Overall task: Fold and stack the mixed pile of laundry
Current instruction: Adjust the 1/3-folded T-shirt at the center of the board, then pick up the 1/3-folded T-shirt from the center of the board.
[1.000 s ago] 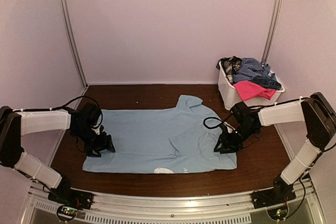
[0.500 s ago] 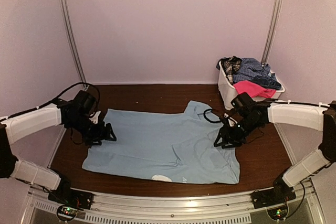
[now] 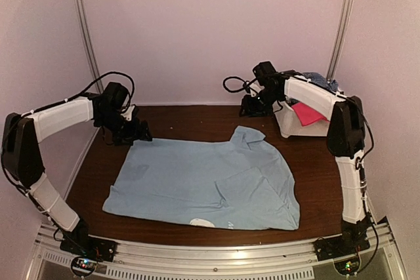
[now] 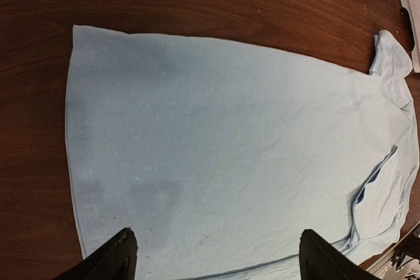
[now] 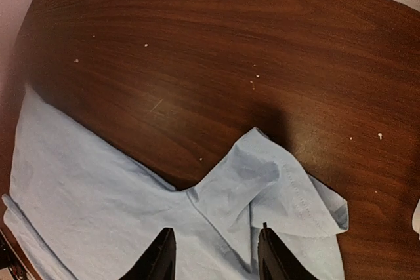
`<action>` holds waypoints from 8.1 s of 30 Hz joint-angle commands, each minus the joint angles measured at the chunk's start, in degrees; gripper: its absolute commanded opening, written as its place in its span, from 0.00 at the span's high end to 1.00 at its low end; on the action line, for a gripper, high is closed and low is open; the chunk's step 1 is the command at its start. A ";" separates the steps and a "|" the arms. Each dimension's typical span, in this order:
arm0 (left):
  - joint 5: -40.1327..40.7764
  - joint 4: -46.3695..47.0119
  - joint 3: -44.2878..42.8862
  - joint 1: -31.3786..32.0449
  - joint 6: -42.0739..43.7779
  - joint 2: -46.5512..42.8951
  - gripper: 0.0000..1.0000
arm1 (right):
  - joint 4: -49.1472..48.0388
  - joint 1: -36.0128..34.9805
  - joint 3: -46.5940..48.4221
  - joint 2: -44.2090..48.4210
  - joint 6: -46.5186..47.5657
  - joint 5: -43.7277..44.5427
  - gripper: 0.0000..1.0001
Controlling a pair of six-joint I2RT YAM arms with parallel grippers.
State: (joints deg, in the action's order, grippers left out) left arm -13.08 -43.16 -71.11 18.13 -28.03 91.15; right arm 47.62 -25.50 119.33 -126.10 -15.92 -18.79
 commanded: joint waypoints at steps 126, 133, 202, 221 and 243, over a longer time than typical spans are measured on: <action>4.08 12.15 -11.10 -17.60 10.50 16.25 0.03 | 4.29 8.12 10.97 -19.67 10.78 5.87 0.57; 4.97 11.04 -11.84 -17.60 11.48 18.32 0.05 | 4.31 5.73 11.23 -21.83 12.34 8.23 0.60; -13.16 2.83 -23.60 -20.46 54.22 38.03 0.69 | 4.31 8.59 14.61 -20.24 8.45 4.04 1.00; -16.38 2.93 -26.85 -20.70 50.28 34.32 1.00 | 4.33 9.30 17.12 -18.66 7.96 4.20 1.00; -14.40 5.39 -16.04 -19.93 50.56 23.93 1.00 | 0.91 9.42 1.23 -4.70 9.11 2.59 1.00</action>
State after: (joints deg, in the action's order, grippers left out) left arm -28.05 -39.64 -89.86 -2.02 22.46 118.98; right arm 50.74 -16.36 124.77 -136.03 -7.64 -16.12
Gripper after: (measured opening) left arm 0.022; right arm 0.010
